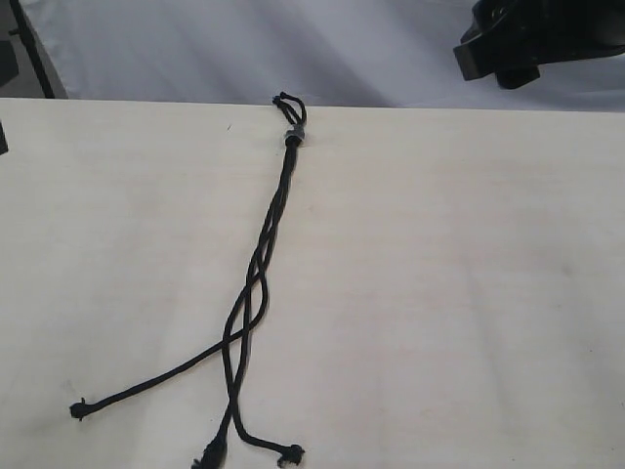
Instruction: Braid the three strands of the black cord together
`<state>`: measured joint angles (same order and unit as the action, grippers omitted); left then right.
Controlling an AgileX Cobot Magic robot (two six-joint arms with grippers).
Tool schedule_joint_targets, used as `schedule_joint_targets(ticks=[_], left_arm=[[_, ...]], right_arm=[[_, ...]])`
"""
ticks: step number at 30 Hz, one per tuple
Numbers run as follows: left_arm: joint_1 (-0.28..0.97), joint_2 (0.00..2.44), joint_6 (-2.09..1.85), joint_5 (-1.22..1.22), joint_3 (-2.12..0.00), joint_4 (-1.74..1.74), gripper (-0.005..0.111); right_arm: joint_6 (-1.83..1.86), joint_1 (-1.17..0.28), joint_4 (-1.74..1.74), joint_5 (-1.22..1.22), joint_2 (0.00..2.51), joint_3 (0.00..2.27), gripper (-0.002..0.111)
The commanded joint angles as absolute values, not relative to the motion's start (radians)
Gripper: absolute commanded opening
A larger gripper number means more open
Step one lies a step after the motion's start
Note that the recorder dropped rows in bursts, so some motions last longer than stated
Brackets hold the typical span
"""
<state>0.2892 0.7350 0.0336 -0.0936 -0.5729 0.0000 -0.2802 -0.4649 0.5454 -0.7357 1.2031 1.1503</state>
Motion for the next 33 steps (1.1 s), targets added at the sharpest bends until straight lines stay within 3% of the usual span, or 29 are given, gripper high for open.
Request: schedule_joint_targets(ticks=[1,11,23,33], left_arm=[[0.296,0.729,0.03,-0.084,-0.569,-0.008,0.001],[0.243,0.529,0.03,-0.049,-0.445,-0.008,0.001],[-0.077,0.14,0.03,-0.049,-0.249,-0.008,0.001],[-0.106,0.116,0.03,-0.033,-0.225,-0.008,0.001]], right_arm=[[-0.283,-0.46,0.55,-0.737,1.195,1.15,0.073],[-0.283,-0.46,0.55,-0.734,1.195,1.15,0.073],[-0.283,-0.46,0.55,-0.732,1.195,1.15,0.073],[-0.283,-0.46,0.55,-0.732,1.195,1.15,0.073]])
